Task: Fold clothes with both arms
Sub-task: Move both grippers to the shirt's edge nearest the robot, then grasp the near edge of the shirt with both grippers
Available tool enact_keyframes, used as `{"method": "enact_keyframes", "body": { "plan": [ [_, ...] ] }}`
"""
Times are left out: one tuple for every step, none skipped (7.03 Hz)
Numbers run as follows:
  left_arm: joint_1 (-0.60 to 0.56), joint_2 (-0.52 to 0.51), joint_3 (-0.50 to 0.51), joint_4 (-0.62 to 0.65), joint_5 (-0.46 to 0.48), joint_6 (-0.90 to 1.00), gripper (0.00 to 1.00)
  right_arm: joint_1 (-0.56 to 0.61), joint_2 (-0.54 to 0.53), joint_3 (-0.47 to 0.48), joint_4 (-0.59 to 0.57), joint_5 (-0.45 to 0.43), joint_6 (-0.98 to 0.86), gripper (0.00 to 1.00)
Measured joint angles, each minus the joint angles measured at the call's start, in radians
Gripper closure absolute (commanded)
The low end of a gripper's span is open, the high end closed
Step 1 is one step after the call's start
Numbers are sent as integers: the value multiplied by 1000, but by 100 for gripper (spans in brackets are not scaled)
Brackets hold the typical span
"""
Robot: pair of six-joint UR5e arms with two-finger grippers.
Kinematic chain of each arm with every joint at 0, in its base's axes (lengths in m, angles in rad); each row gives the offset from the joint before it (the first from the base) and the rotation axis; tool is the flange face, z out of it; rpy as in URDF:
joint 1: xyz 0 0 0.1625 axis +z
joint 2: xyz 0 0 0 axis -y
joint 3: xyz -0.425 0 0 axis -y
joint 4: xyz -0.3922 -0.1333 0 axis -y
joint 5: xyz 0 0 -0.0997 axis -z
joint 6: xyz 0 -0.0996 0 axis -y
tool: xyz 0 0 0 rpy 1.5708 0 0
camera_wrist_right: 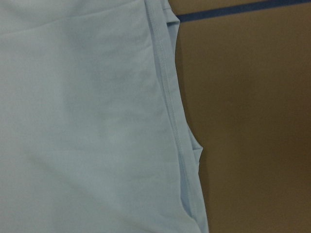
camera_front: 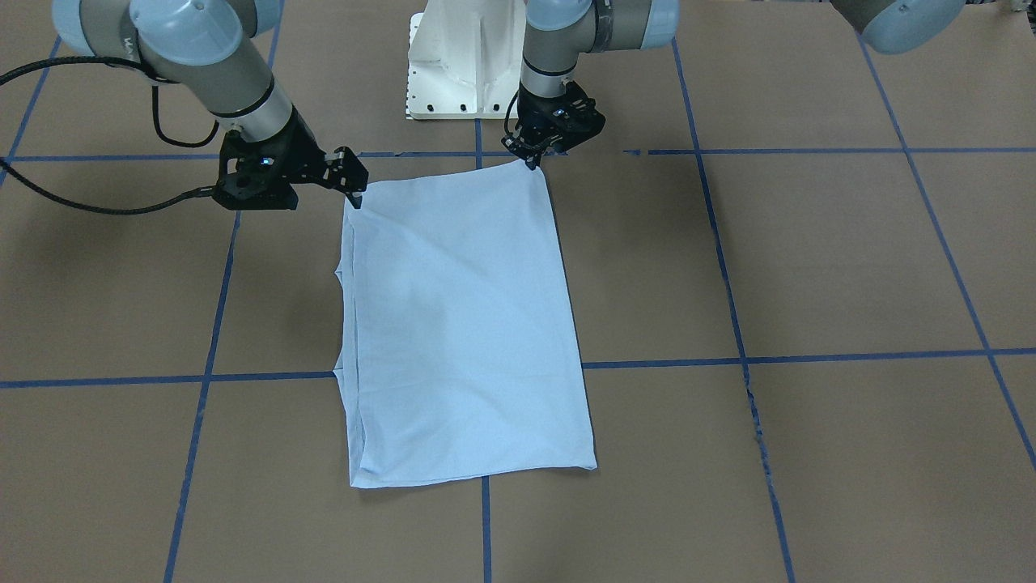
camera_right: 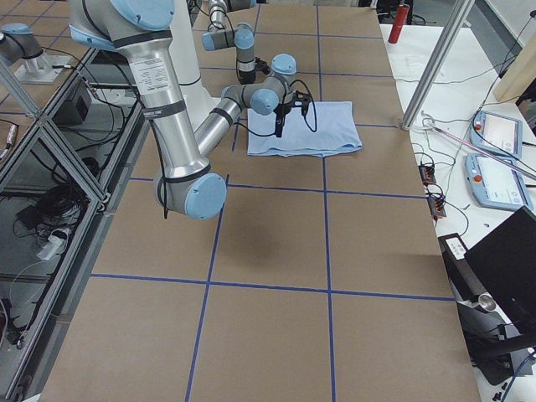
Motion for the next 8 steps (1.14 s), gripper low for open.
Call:
{"method": "enact_keyframes", "body": {
  "plan": [
    [0,-2,-2,2,-1,1,100,-65,3,14,0,-59,120,0],
    [0,-4,-2,3,-2,2,100,-132,5,20,0,-124,235,0],
    [0,-5,-2,3,-3,2,100,-199,8,16,0,-197,333,0],
    [1,-7,-2,3,-3,2,100,-261,9,-2,0,-271,418,0],
    [1,-7,-1,1,-4,2,100,-303,8,-25,-1,-319,473,0],
    [1,-8,-1,1,-5,2,100,-327,5,-42,-1,-343,501,0],
    [1,-8,-1,0,-6,2,100,-336,3,-51,-1,-354,512,0],
    [2,-9,0,0,-6,3,100,-338,5,-58,0,-363,514,0]
  ]
}}
